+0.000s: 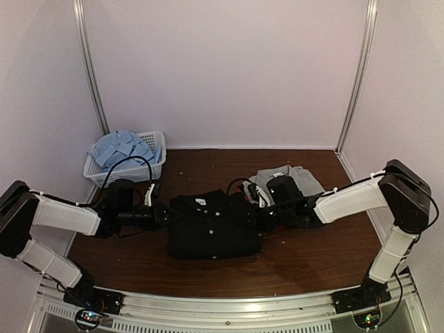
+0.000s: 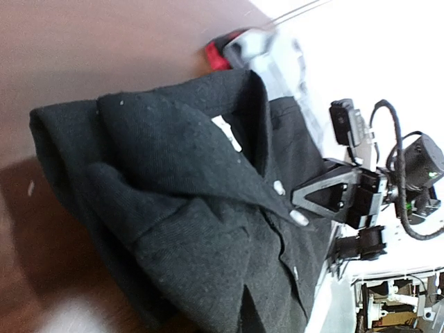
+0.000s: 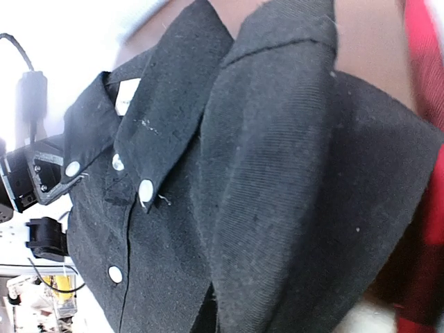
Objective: Fold and stack the long sleeve shirts
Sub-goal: Pick up the square-folded shirt from the center of the board, then place the square-folded shirt on the square-folded shirt.
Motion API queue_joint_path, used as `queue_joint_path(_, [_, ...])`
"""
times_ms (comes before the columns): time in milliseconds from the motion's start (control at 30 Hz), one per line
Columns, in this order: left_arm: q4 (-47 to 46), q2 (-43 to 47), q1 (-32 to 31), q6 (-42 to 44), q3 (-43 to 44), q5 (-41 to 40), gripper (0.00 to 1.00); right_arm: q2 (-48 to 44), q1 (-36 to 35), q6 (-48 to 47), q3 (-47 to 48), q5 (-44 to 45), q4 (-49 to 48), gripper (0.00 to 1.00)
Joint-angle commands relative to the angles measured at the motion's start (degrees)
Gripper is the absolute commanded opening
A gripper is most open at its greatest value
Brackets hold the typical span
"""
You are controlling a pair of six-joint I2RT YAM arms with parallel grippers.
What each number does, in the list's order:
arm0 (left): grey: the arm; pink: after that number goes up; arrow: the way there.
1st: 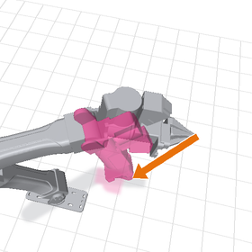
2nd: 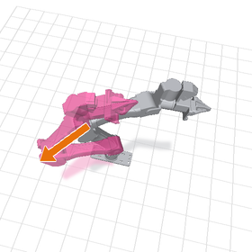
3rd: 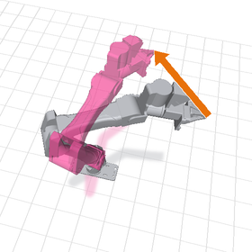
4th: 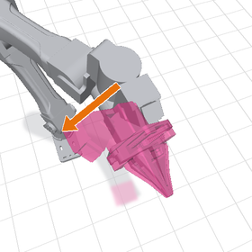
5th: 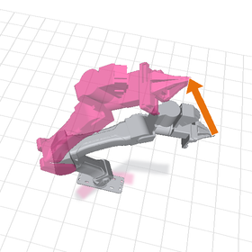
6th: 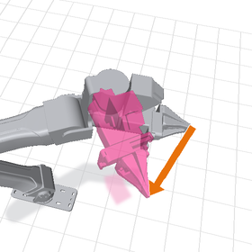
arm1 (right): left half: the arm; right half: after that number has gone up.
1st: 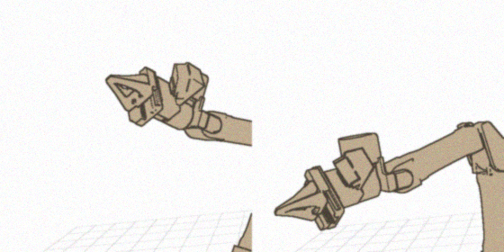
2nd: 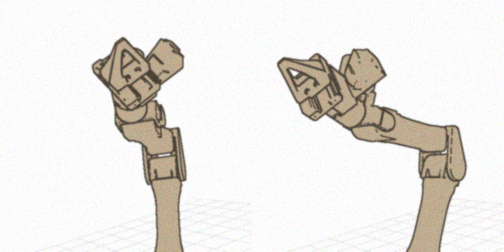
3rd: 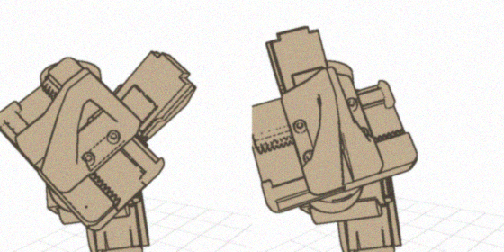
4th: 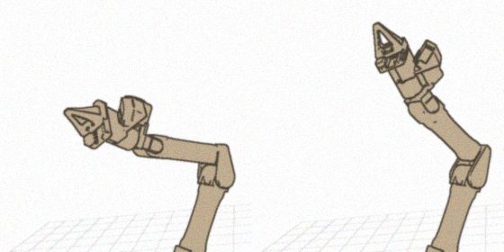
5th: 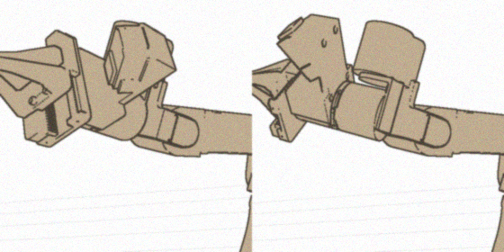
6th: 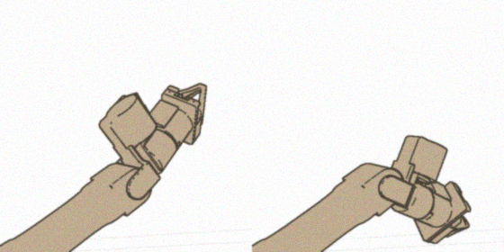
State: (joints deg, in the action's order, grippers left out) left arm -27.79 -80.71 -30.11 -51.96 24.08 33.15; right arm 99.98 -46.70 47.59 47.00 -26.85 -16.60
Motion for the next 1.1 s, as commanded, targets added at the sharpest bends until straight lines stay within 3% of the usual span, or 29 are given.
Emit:
queue_joint_path(0, [3.54,2.36,-0.65,2.39,9.13,-1.25,0.00,-7.62,4.36,-7.86,5.22,-0.13,12.30,0.00])
queue_joint_path(233, [11.96,-8.27,-3.42,5.51,28.81,-2.11,0.00,-12.69,16.35,-16.51,14.24,-1.93,29.41,0.00])
queue_joint_path(533, [16.42,-29.85,-8.97,6.87,54.06,-0.36,0.00,-8.59,34.01,-32.28,23.98,-5.77,48.27,0.00])
queue_joint_path(667, [18.57,-38.27,-10.75,7.28,62.45,-0.04,0.00,-4.46,40.27,-36.43,26.70,-8.31,50.91,0.00])
queue_joint_path(867, [21.91,-46.45,-11.87,7.84,71.99,0.85,0.00,-0.68,44.27,-39.05,29.54,-6.74,53.90,0.00])
queue_joint_path(1067, [22.19,-51.07,-12.62,7.46,74.77,1.33,0.00,-0.30,47.63,-40.57,28.82,-5.80,54.33,0.00])
